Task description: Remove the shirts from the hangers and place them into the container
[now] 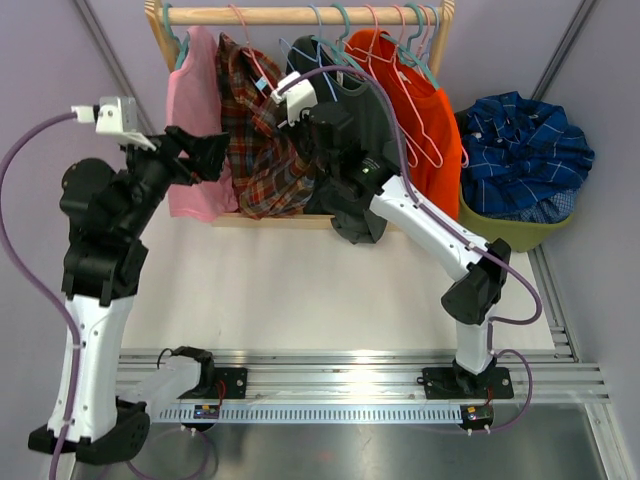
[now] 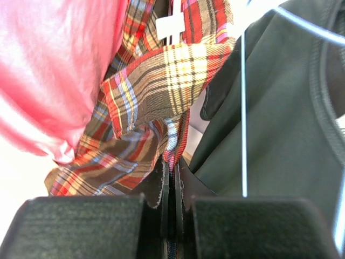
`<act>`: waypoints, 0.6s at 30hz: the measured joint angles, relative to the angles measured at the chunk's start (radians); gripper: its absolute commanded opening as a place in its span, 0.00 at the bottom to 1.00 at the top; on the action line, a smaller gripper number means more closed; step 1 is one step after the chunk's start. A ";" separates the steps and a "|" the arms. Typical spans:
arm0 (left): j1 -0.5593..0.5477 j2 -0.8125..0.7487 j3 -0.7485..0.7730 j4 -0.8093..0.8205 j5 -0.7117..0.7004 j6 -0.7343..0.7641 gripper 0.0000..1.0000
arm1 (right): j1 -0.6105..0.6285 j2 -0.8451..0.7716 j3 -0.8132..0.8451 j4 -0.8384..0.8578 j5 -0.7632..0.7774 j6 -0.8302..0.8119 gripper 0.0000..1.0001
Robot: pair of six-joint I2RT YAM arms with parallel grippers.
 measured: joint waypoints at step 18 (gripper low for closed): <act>0.000 -0.257 -0.254 -0.066 0.050 -0.033 0.99 | 0.000 -0.228 0.024 -0.063 -0.053 0.042 0.00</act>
